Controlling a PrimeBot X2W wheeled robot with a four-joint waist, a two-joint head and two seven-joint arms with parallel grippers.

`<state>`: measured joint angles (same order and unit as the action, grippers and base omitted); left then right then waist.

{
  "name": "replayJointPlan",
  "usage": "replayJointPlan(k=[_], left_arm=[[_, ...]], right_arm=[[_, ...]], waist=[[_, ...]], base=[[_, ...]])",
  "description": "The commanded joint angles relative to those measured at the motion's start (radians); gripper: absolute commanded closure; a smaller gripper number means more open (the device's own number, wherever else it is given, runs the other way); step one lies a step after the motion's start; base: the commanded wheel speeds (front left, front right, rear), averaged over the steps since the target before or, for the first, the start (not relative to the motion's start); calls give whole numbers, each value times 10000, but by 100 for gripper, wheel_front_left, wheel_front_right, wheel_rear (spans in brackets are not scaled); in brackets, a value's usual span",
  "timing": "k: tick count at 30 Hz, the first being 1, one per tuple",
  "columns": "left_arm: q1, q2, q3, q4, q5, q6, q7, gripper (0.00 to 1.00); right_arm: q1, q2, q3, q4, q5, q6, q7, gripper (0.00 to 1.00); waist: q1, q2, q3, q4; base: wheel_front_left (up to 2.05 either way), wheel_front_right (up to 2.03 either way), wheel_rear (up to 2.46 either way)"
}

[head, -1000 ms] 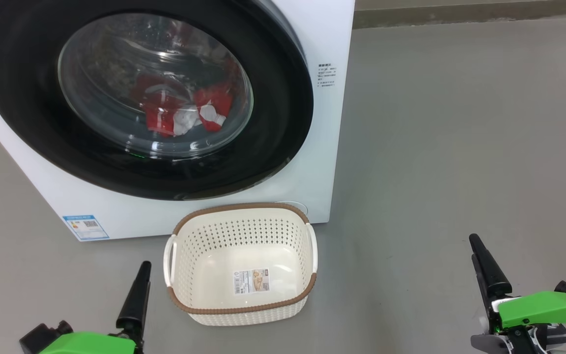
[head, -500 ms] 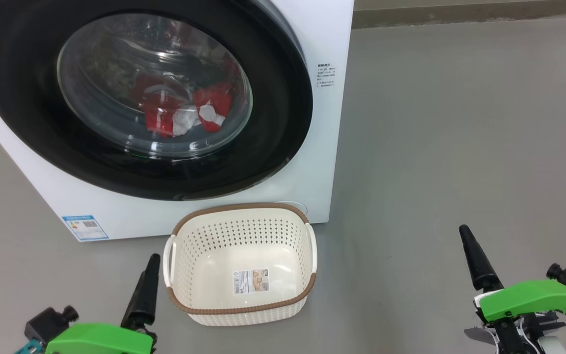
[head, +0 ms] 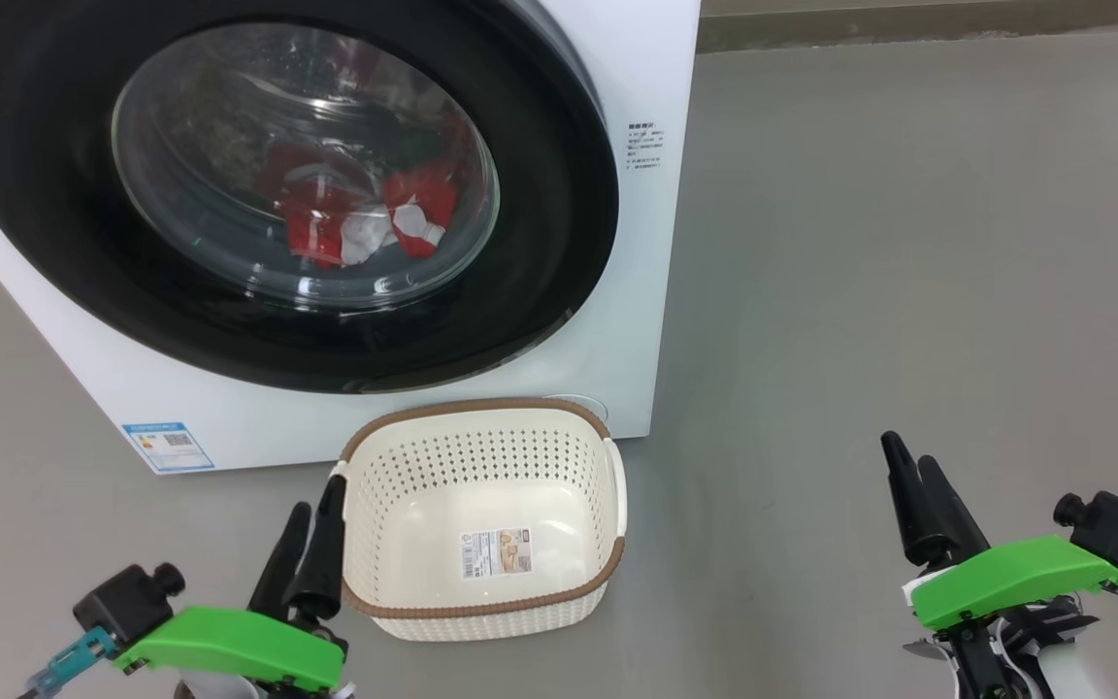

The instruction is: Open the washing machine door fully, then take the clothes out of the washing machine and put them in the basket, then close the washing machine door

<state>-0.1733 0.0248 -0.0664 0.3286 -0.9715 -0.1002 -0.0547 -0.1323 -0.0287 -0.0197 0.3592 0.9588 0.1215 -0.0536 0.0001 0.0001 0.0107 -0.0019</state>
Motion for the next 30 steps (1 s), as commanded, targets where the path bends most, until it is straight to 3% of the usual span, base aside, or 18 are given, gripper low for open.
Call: replayJointPlan(k=[1,30], left_arm=[[-560,161,93,-303,347,25,-116,0],[-1273,200,-340,36,3437,246,-940,0]], right_arm=[[-611,-107,160,-204,-364,47,-132,0],[-1274,-149,754,165,-3480,66,-954,0]], waist=[[-1,-1,4,0],[-1,-1,44,-12]], base=[[0,0,0],[0,0,0]])
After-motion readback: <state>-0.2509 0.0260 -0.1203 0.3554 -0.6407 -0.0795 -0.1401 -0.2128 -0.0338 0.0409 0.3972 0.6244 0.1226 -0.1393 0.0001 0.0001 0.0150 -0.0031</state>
